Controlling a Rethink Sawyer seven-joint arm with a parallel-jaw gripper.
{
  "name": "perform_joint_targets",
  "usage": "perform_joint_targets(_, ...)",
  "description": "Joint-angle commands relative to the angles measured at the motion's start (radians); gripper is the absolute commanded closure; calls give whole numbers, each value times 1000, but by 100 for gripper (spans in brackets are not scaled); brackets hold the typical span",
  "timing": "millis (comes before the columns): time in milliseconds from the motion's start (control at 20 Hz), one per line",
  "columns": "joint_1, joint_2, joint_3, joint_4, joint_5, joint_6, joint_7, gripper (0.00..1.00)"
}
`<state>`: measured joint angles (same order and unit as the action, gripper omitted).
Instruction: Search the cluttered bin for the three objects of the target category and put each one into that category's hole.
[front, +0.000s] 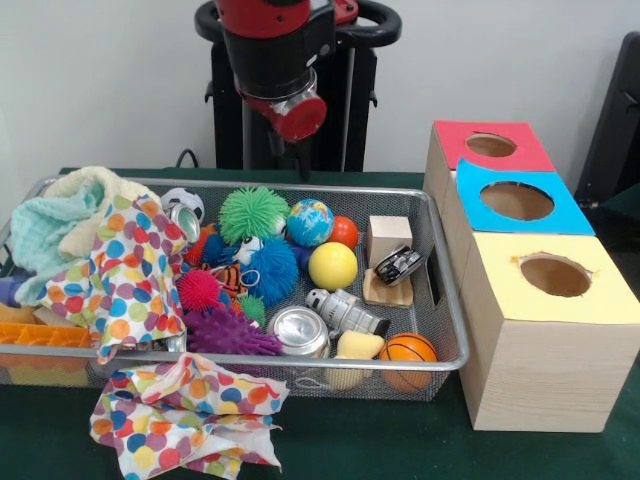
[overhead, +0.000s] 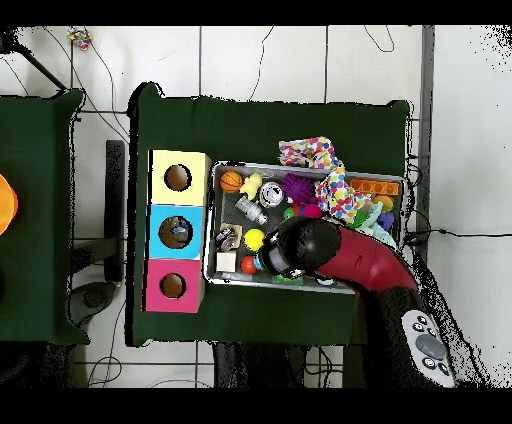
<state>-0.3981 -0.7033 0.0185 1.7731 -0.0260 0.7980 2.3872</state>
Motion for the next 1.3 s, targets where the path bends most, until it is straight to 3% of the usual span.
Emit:
perform_joint_targets(50,35,-8,20,37,-14,-92,68,0)
perform_joint_targets(150,57,21,-31,-31,-90,-119,61,0)
perform_joint_targets(300,27,70,-34,-54,-105,-174,36,0)
perform_joint_targets(800,9,122,-92,-122,-190,-238,9,0)
perform_joint_targets(1300,38,178,-165,-195,-298,-328,33,0)
